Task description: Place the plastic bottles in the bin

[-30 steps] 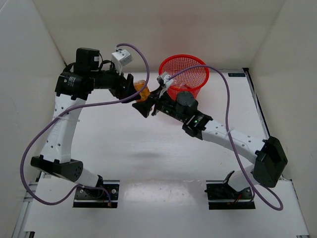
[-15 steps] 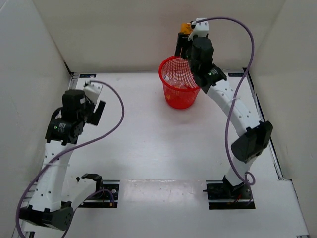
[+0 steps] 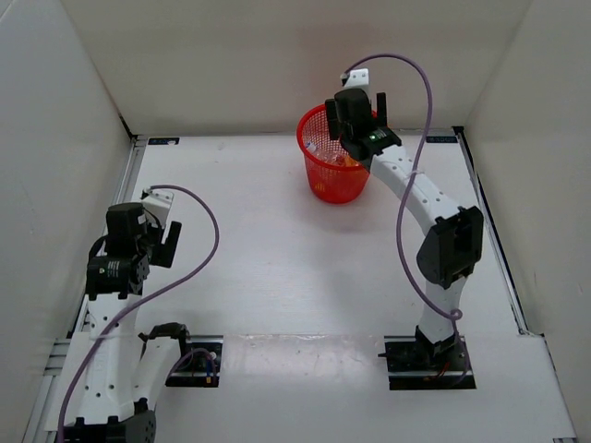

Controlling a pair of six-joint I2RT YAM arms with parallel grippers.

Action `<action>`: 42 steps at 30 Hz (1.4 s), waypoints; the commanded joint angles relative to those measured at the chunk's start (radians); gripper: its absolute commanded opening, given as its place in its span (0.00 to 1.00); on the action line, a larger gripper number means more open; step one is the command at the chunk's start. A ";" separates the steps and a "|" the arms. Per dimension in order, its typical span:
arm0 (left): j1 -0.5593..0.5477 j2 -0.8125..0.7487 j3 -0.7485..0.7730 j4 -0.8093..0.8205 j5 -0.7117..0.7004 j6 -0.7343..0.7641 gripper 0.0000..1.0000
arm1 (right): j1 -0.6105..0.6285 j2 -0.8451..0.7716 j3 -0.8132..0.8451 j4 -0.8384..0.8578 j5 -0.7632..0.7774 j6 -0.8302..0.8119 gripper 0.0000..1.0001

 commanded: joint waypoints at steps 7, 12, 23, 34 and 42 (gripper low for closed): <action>0.059 0.060 0.031 0.017 0.139 -0.123 1.00 | -0.018 -0.625 -0.408 0.055 -0.017 0.069 0.99; 0.106 -0.016 -0.037 0.039 0.160 -0.181 1.00 | -0.233 -1.179 -1.044 0.293 -0.100 0.101 0.99; 0.110 -0.165 -0.213 0.059 0.042 -0.182 1.00 | -0.394 -1.756 -1.473 -0.019 -0.003 0.248 0.99; 0.110 -0.194 -0.270 0.070 0.040 -0.196 1.00 | -0.394 -1.687 -1.469 -0.122 0.068 0.394 0.99; 0.110 -0.194 -0.270 0.070 0.040 -0.196 1.00 | -0.394 -1.643 -1.457 -0.144 0.077 0.442 0.99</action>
